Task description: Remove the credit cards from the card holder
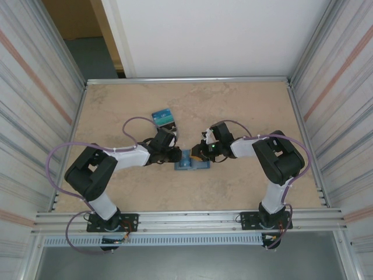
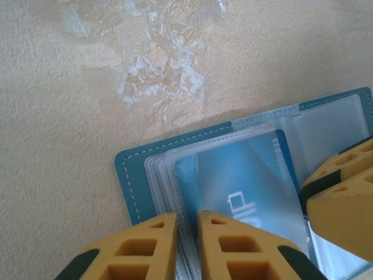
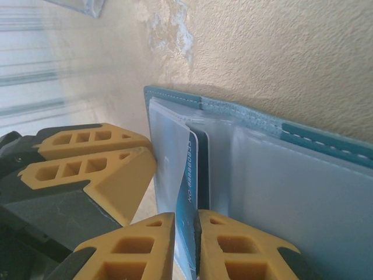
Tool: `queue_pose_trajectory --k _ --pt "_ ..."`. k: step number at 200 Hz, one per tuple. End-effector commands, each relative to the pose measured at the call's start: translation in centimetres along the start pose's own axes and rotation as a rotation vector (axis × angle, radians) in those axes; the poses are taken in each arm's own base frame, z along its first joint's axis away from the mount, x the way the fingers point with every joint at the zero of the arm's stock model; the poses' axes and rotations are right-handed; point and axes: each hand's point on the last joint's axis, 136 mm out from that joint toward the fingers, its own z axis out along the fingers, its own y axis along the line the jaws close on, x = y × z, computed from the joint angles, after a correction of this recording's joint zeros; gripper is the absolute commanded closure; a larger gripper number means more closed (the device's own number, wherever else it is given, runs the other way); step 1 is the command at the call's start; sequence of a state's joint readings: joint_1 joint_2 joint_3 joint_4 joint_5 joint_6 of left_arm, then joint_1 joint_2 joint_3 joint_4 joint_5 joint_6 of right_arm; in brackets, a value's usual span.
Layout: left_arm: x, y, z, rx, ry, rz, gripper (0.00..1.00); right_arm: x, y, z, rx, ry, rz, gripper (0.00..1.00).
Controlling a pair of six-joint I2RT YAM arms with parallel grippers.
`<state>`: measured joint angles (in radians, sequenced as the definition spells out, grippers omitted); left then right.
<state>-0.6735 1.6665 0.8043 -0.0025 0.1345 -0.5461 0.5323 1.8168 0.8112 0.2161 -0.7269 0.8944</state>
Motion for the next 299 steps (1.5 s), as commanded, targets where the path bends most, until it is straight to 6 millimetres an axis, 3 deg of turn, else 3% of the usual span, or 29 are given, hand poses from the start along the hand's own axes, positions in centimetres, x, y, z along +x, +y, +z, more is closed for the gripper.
queue_pose_trajectory --k 1,31,63,108,209,299 --pt "1.7 0.5 0.6 -0.022 0.072 0.017 0.83 -0.1 1.5 -0.2 -0.044 0.0 -0.014 0.82" --pt "1.7 0.6 0.6 -0.032 0.071 0.013 0.83 0.3 -0.4 0.1 0.113 -0.002 -0.005 0.77" --pt "1.7 0.9 0.6 -0.046 0.072 0.012 0.84 0.2 -0.3 -0.4 0.172 -0.026 -0.03 0.74" --pt "1.8 1.0 0.6 -0.05 0.075 0.011 0.85 0.0 -0.4 -0.8 0.186 -0.041 -0.025 0.72" --pt "1.7 0.7 0.7 -0.041 0.078 0.012 0.86 -0.2 0.1 0.5 0.11 -0.02 -0.018 0.73" --pt "1.9 1.0 0.6 -0.051 0.077 0.011 0.86 0.0 -0.4 -0.2 0.158 -0.036 -0.012 0.73"
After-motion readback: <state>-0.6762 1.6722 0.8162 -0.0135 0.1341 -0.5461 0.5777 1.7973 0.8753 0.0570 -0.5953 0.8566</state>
